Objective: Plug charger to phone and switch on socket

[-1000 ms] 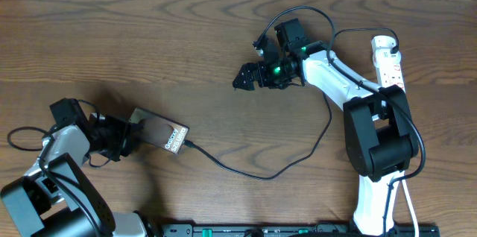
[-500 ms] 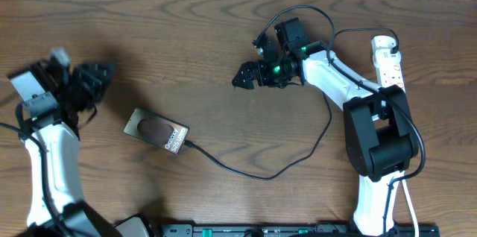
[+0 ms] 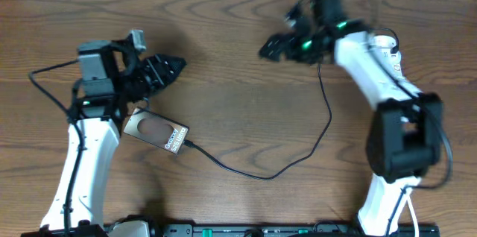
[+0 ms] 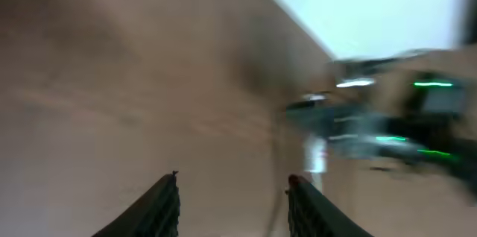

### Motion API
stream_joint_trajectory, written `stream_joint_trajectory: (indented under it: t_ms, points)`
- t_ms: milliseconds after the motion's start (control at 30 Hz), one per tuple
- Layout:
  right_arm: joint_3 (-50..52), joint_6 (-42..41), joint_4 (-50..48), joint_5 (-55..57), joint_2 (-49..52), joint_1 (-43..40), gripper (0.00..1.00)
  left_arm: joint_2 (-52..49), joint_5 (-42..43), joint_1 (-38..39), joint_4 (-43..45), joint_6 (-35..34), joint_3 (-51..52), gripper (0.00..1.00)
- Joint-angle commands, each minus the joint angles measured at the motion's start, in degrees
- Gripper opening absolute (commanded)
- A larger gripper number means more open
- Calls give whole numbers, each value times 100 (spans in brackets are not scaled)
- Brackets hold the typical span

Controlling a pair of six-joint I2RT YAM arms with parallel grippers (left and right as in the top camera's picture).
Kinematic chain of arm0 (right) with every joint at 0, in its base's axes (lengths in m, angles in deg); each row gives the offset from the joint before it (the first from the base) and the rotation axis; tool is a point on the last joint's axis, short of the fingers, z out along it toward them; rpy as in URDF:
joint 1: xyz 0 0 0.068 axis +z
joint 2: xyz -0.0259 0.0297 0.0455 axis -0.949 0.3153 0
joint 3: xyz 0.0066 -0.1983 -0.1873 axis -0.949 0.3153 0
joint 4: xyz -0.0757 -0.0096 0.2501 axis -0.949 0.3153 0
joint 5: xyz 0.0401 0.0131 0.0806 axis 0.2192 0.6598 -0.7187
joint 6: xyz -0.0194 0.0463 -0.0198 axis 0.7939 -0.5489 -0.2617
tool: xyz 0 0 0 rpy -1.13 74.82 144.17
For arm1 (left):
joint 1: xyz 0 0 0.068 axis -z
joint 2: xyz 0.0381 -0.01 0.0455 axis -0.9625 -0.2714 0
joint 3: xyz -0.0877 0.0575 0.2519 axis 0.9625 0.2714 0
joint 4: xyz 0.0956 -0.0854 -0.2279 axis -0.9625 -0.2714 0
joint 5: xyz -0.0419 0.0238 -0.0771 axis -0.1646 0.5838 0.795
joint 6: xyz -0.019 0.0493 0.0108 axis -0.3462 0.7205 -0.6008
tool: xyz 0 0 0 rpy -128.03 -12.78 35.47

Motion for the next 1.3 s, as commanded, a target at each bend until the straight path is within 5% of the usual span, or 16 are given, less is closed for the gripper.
stream_joint_trajectory:
  t_ms: [0,433,567,867,1267]
  points:
    - [-636,365,435,748,-859,-452,99,-48,-1770,251,-326,164,7,44]
    - [-726,437,1543,4109,-1851,-2304,99,-63,-2232,407,-634,164,46,44]
    - [-546,787,1569,3781,-1650,-2837,99,-63,-2234,407,-634,164,83,44]
    - [-328,3851,2297,201,-809,-3740,99,-63,-2234,407,-664,164,116,45]
    - [-323,2927,1764,645,-455,-3987,99,-63,-2317,407,-804,164,146,44]
